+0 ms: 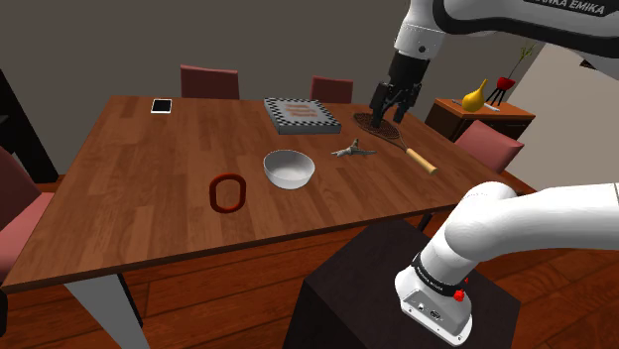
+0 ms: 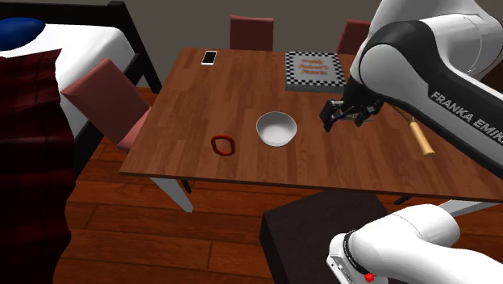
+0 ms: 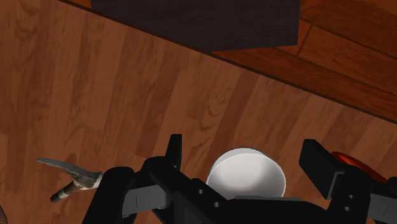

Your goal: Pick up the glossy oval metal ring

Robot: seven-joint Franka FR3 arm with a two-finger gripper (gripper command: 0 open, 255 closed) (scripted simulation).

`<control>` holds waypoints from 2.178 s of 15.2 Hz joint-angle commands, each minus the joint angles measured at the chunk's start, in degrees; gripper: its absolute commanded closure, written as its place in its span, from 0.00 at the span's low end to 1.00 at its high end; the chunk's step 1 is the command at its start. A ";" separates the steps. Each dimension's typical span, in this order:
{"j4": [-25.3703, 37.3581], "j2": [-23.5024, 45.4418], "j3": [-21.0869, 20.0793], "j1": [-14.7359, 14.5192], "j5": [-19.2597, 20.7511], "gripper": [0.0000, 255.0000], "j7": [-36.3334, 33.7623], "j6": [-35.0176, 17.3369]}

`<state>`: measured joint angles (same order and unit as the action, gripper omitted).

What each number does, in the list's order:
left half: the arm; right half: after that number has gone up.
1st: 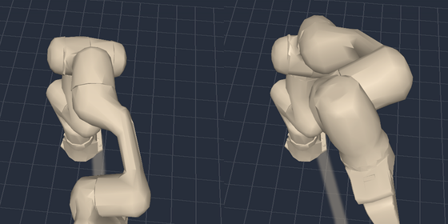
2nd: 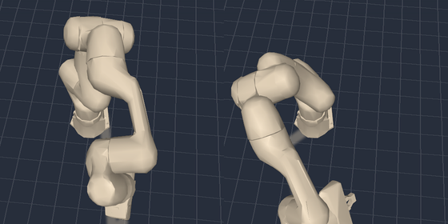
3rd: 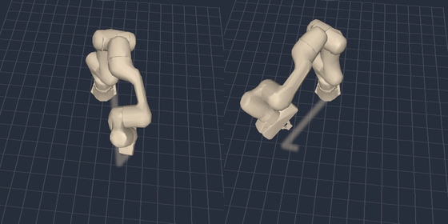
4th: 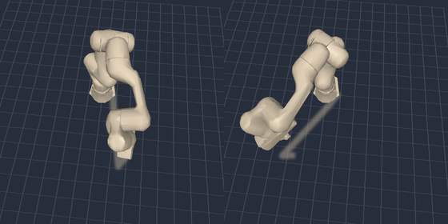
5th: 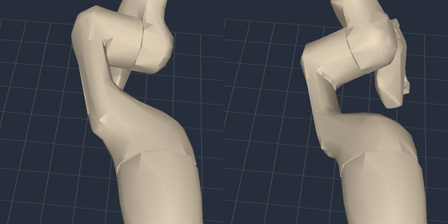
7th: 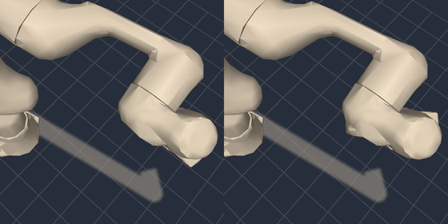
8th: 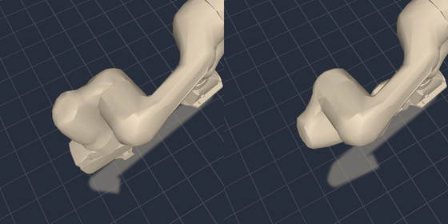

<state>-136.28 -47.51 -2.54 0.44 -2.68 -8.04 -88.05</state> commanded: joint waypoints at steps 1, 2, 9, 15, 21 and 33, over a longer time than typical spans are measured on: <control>0.00 0.00 0.00 0.00 0.00 0.00 0.00 0.00; 0.17 1.47 -1.16 -0.52 0.04 0.00 -0.17 -1.48; 2.87 12.81 -9.31 -3.29 1.83 0.00 -2.02 -11.02; 7.17 23.81 -16.39 -4.46 6.20 0.00 -5.02 -17.57; 13.24 36.09 -23.24 -5.20 14.17 0.00 -9.88 -21.80; 26.19 59.46 -29.35 -10.90 34.21 0.00 -20.35 -22.47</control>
<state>-110.52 10.86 -31.94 -10.14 30.65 -27.85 -110.30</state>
